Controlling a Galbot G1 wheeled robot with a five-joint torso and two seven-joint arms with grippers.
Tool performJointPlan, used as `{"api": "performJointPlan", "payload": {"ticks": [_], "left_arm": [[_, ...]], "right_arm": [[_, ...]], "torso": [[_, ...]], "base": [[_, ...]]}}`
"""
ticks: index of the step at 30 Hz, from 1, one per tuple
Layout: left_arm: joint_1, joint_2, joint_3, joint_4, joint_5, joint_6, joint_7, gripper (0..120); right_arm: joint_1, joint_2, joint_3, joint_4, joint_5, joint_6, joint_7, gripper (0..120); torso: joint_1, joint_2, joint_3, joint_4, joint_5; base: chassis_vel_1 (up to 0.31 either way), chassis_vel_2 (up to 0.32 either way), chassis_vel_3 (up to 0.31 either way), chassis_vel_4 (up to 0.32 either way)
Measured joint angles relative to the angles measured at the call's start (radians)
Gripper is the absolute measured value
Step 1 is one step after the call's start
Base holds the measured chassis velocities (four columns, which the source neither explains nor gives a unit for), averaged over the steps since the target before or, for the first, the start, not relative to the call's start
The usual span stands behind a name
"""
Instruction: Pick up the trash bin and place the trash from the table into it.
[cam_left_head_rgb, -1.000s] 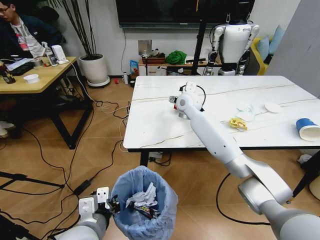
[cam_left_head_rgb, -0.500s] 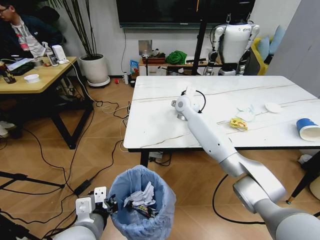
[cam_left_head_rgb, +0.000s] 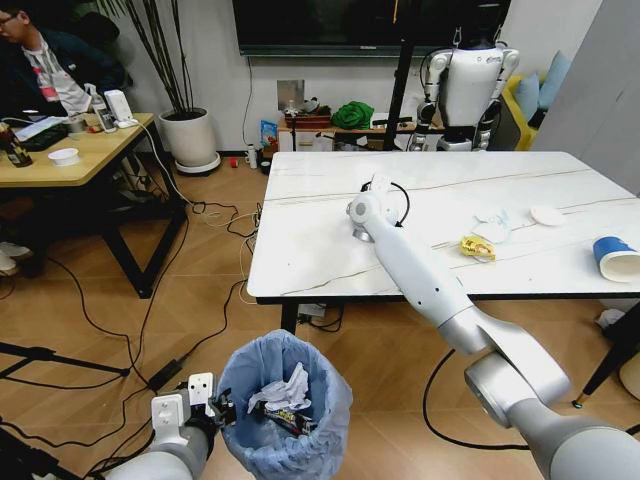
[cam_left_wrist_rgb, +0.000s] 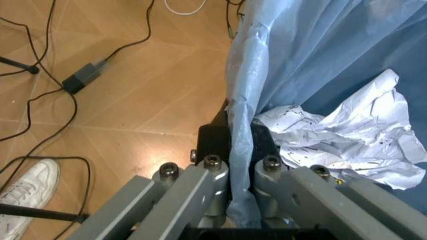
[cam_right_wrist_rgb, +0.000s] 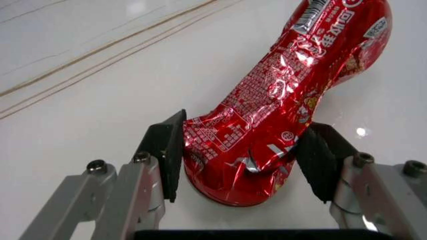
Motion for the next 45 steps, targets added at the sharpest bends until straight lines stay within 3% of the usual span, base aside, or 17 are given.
{"api": "performJointPlan", "payload": {"ticks": [10,14,23,25,31,34,45], "left_arm": [[0.002,0.004,-0.005,-0.006,0.0,0.0,0.002,0],[0.001,0.005,-0.006,-0.007,-0.002,0.0,0.003,0],[-0.003,0.004,-0.01,-0.005,-0.003,0.0,0.004,0],[-0.004,0.006,-0.015,-0.005,-0.004,0.0,0.004,0],[-0.006,0.01,-0.022,-0.005,-0.009,0.0,0.004,0],[-0.006,0.013,-0.029,-0.003,-0.014,0.0,0.004,0],[-0.017,0.012,-0.047,0.008,-0.025,0.0,0.002,0]], "right_arm": [[-0.026,-0.031,-0.014,0.067,-0.011,0.006,-0.002,49],[-0.039,-0.063,-0.017,0.161,0.001,0.007,0.003,49],[-0.128,-0.22,-0.011,0.511,0.17,0.029,0.029,49],[-0.189,-0.294,0.013,0.66,0.22,0.035,0.022,49],[-0.302,-0.42,0.045,0.881,0.244,0.044,-0.101,49],[-0.396,-0.486,0.092,1.066,0.265,0.041,-0.241,49],[-0.633,-0.585,0.148,1.328,0.248,0.028,-0.505,49]], "torso": [[0.0,0.0,0.0,0.0,0.0002],[0.0,0.0,0.0,0.0,0.0001],[0.0,0.0,0.0,0.0001,0.0002],[0.0,0.0,0.0,-0.0003,0.0001],[0.0,0.0,0.0,-0.0004,0.0003],[0.0,0.0,0.0,0.0002,0.0001],[0.0,0.0,0.0,0.0,0.0001]], "base": [[0.0,0.0,0.0,0.0],[0.0,0.0,0.0,0.0],[0.0,0.0,0.0,0.0],[0.0,0.0,0.0,0.0],[0.0,0.0,0.0,0.0],[0.0,0.0,0.0,0.0],[0.0,0.0,0.0,0.0]]}}
